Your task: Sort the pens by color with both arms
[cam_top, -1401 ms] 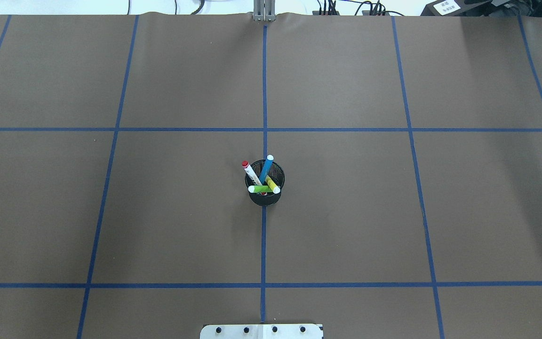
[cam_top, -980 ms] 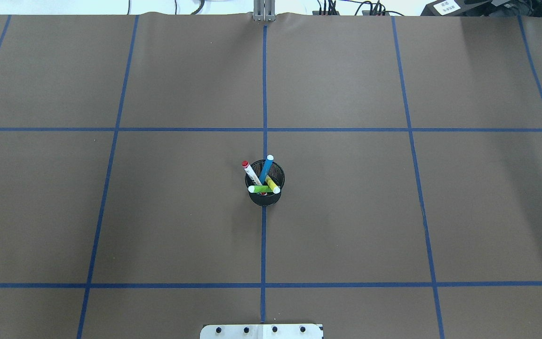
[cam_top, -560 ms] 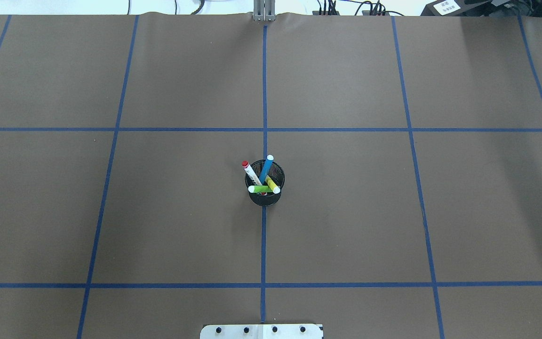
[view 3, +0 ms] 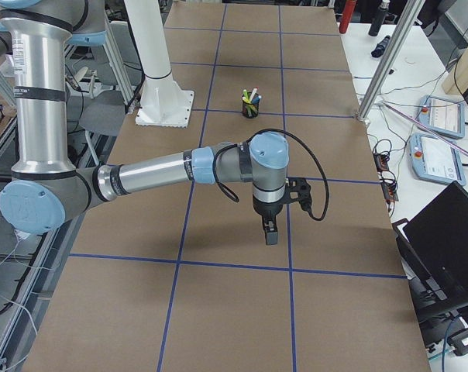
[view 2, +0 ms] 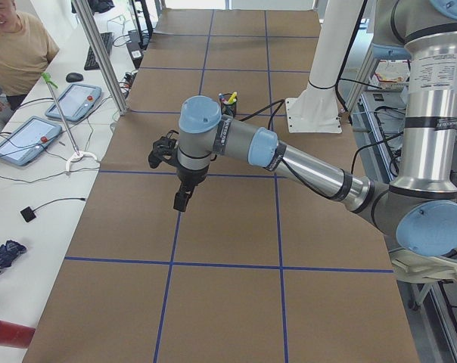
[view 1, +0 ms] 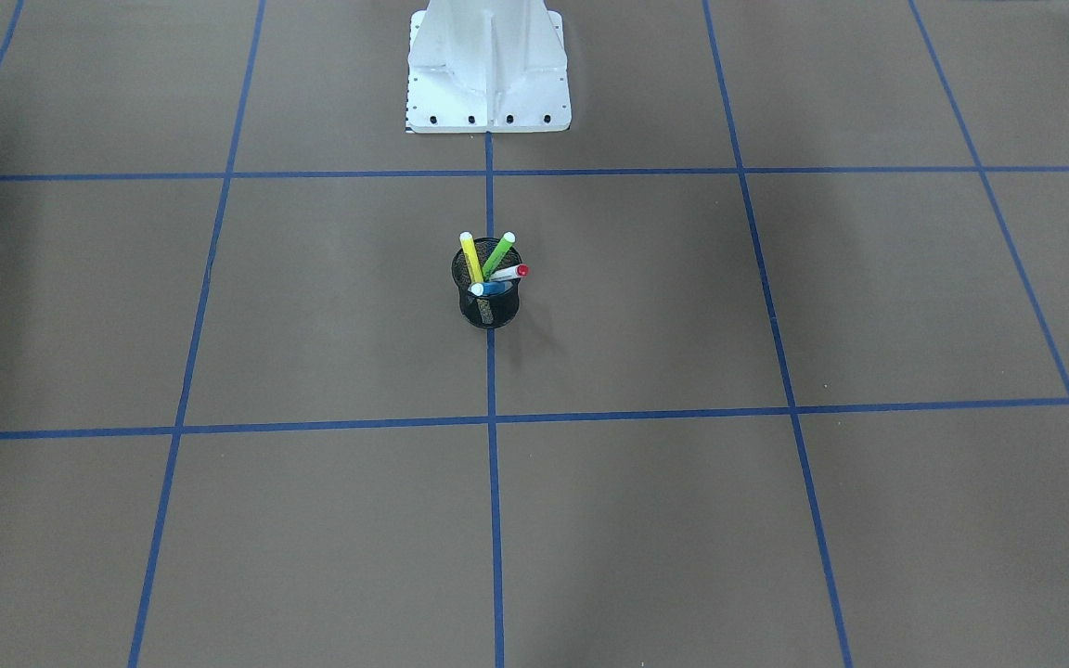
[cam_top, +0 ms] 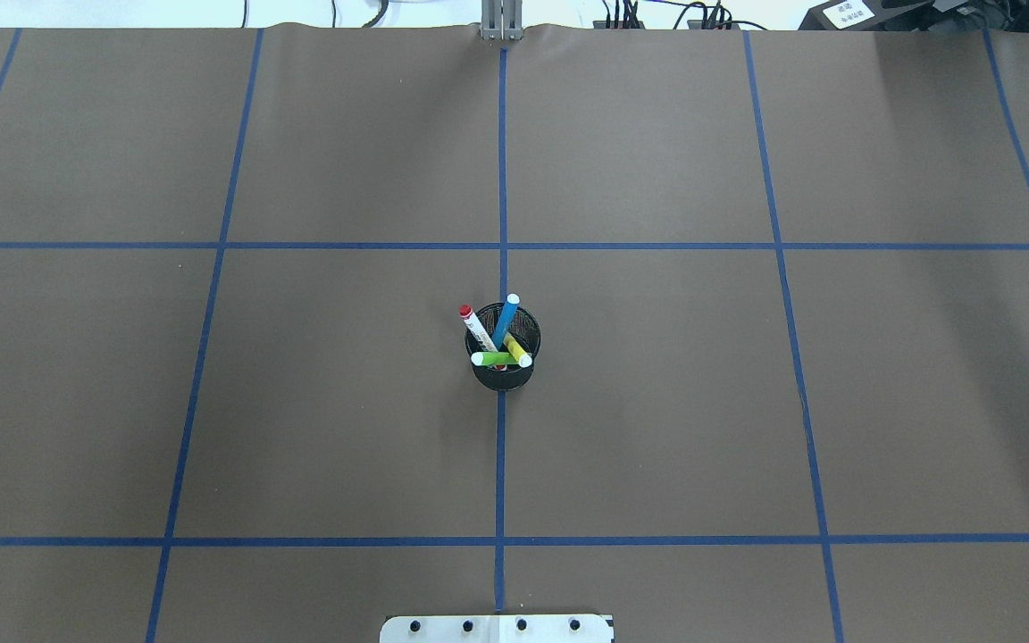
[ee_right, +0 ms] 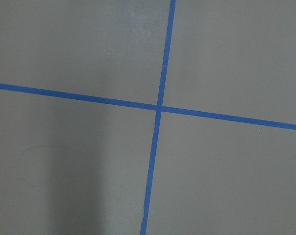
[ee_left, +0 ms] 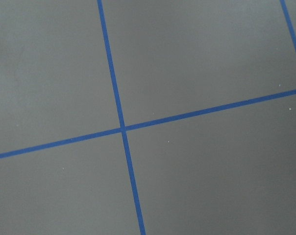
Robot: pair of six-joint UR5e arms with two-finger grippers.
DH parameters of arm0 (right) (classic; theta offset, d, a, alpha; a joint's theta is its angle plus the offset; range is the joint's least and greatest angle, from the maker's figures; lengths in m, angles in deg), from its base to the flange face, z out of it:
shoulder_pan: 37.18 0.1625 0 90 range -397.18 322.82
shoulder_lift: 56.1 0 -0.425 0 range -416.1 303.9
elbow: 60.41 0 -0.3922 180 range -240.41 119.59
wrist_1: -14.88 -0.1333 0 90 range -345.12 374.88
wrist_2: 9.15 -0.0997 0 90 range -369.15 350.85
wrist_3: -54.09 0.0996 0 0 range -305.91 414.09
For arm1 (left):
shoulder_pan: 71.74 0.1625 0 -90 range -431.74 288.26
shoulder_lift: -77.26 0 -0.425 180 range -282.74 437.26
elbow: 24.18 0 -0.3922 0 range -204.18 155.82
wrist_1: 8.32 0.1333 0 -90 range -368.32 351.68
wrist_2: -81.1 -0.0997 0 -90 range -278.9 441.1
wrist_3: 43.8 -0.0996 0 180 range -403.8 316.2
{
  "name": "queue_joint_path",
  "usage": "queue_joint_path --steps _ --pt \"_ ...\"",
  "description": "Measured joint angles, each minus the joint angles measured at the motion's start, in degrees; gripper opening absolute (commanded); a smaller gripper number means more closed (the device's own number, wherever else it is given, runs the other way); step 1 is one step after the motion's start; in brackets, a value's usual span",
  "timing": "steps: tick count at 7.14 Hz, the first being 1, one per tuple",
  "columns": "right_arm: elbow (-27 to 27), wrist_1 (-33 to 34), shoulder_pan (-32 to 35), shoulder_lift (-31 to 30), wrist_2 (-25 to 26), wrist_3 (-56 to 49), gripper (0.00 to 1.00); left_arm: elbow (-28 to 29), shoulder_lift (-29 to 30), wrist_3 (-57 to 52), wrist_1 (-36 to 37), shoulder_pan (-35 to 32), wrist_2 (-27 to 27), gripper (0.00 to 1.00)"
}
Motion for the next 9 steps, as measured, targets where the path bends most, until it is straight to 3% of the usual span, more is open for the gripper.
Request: queue_joint_path --steps 4,7,9 --pt "-0.2 -5.8 0.0 0.6 -1.6 0.2 1.0 1.2 1.1 1.8 -9.7 0.1 0.4 1.0" --pt "0.4 -9.7 -0.1 0.7 -10.0 1.8 1.0 0.8 1.4 2.0 -11.6 0.2 3.0 1.0" --pt "3.6 -11.7 -2.5 0.8 -12.4 12.2 1.0 0.5 1.5 2.1 -13.4 0.8 3.8 1.0"
